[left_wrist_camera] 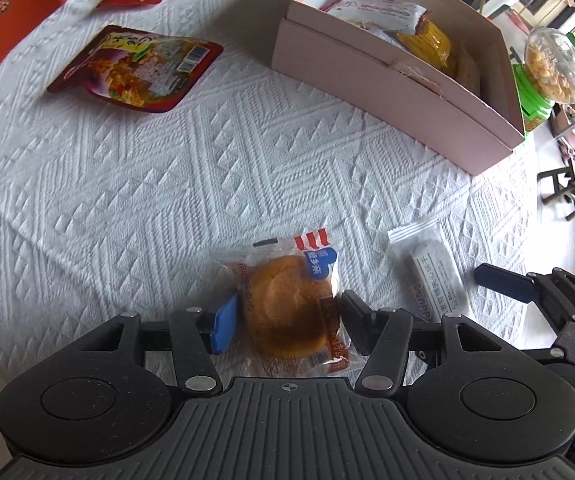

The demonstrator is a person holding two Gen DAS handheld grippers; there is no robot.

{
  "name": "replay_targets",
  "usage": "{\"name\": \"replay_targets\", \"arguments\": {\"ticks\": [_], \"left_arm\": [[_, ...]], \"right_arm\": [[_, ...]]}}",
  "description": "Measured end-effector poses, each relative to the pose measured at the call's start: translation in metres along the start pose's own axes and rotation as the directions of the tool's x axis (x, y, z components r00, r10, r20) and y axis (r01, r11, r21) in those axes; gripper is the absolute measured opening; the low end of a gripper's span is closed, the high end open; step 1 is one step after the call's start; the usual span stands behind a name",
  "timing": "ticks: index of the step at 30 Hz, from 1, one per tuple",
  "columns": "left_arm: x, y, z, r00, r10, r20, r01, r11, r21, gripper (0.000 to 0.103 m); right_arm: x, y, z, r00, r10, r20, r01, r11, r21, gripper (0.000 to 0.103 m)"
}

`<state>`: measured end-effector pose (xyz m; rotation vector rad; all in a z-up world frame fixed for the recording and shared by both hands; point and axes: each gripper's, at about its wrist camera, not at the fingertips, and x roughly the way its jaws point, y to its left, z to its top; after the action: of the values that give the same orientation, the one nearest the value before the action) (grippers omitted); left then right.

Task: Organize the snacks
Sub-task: 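Hold the bread roll with the left gripper while the right gripper grasps the brown cookie packet, then carry the bread roll to the pink box with the left gripper while the right gripper lifts the cookie packet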

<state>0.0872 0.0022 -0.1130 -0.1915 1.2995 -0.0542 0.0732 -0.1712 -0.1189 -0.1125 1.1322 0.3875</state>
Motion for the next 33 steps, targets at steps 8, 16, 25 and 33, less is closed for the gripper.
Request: {"name": "replay_targets", "arguments": {"ticks": [8,16,25,33], "left_arm": [[0.005,0.012,0.014,0.996,0.078,-0.044,-0.074,0.994,0.085,0.062],[0.013,-0.002,0.014,0.993,0.11,-0.033,-0.105,0.985,0.139,0.079],[0.02,-0.013,0.011,0.988,0.15,-0.022,-0.147,0.983,0.114,0.089],[0.023,-0.016,0.015,0.985,0.168,-0.031,-0.164,0.98,0.11,0.091]], "right_arm": [[0.012,0.026,-0.009,0.995,-0.095,0.025,0.096,0.994,-0.056,0.103],[0.009,0.026,-0.018,0.993,-0.101,0.067,0.103,0.994,-0.039,0.103],[-0.001,0.016,-0.004,0.99,-0.114,0.08,0.114,0.994,0.007,0.055],[-0.007,0.013,-0.001,0.994,-0.097,0.05,0.096,0.995,0.015,0.039]]}}
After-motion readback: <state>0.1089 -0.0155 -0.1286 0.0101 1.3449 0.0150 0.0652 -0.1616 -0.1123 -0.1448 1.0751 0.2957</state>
